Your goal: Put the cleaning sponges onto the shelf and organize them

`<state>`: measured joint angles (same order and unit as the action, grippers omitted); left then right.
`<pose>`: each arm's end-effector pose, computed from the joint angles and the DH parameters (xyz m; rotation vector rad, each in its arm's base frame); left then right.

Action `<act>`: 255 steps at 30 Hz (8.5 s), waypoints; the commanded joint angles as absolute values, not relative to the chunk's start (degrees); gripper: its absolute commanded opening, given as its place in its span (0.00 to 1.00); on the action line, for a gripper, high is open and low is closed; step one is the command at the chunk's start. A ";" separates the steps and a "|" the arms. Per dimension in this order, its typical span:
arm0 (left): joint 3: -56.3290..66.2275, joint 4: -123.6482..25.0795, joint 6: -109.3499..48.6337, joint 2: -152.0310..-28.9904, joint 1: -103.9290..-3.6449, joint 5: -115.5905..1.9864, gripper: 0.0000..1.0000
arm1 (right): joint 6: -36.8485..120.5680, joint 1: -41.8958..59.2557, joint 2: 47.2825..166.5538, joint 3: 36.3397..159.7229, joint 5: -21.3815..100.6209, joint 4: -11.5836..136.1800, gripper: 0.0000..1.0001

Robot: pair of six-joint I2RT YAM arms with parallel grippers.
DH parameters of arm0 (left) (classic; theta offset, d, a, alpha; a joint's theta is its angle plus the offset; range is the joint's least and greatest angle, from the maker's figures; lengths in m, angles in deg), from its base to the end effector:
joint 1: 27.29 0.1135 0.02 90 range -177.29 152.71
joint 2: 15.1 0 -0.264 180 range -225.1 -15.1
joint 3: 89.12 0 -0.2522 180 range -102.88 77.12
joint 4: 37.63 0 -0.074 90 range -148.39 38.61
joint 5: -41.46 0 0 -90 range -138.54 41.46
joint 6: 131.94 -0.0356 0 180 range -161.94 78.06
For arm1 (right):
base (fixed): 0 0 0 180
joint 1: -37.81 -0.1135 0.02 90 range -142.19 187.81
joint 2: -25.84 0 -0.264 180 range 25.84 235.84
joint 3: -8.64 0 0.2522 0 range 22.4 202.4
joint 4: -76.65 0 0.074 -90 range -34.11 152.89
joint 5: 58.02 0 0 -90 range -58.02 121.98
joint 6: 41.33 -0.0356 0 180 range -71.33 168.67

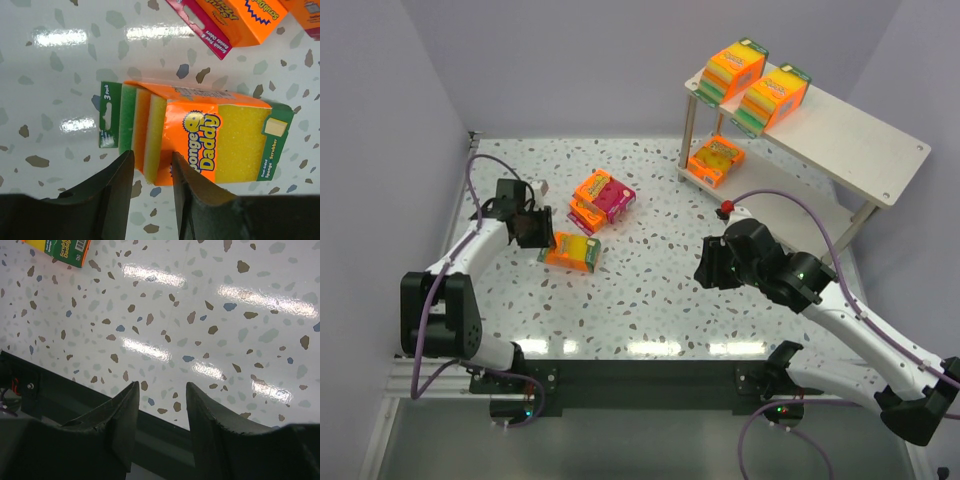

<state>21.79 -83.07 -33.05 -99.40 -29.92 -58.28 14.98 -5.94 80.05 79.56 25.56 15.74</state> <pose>0.2900 -0.0194 0.2149 -0.0851 2.6333 -0.2925 0.1368 0.1255 0.3239 -0.1537 2.3950 0.5290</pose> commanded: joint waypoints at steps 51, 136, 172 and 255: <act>30.53 -63.01 3.74 -81.38 -42.39 -87.75 0.00 | 9.30 -5.79 72.69 88.48 19.07 4.98 0.44; 53.55 -40.50 3.84 -89.20 -53.73 -73.76 0.00 | 9.65 -5.70 74.62 81.90 23.37 8.49 0.60; 35.37 -60.09 7.37 -91.92 -64.73 -65.59 0.40 | 9.91 -5.70 74.35 81.02 22.22 8.67 0.64; -58.83 -48.31 43.57 -136.12 -87.75 -20.86 0.00 | 1.30 -5.70 61.52 79.70 8.86 -9.09 0.55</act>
<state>-53.95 -48.89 39.95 -134.21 -87.06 -29.54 0.69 -5.74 62.02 79.78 9.00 -9.90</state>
